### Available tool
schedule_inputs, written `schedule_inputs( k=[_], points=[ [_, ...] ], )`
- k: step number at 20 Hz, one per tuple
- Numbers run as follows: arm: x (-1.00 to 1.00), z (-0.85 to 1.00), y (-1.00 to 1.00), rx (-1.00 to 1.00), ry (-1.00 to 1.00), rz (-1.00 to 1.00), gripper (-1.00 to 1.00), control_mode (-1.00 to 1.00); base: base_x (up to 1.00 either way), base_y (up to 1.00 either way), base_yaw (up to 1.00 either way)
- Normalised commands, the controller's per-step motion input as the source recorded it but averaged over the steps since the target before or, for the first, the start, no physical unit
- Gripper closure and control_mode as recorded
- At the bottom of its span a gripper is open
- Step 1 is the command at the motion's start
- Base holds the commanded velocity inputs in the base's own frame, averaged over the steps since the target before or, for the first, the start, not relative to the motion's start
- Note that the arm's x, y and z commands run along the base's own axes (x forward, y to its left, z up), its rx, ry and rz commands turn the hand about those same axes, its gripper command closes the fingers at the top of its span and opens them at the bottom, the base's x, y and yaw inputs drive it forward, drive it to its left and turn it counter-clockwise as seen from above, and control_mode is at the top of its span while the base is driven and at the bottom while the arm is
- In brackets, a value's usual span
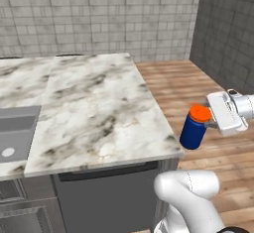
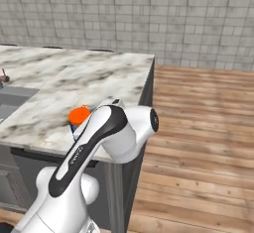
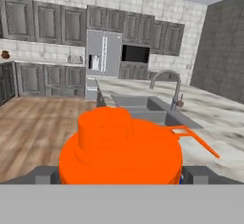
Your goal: Pick the boxed drink, water bottle from the counter and place them in the open cabinet.
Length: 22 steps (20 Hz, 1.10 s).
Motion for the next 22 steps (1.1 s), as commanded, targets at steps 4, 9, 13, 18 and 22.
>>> schedule_inputs(
  k=[4,9,13,18,22],
  points=[
    [0.00,0.00,0.00,0.00,0.00,0.00,1.00,1.00,-0.60,-0.15,-0.17],
    [0.00,0.00,0.00,0.00,0.00,0.00,1.00,1.00,-0.63,-0.22,-0.24],
    [0.00,0.00,0.00,0.00,0.00,0.00,1.00,1.00,-0.06,0.00,-0.86],
    [0.00,0.00,0.00,0.00,0.00,0.00,1.00,1.00,0.00,0.01,-0.97],
    [0.00,0.00,0.00,0.00,0.00,0.00,1.00,1.00,0.00,0.01,-0.97]
  ],
)
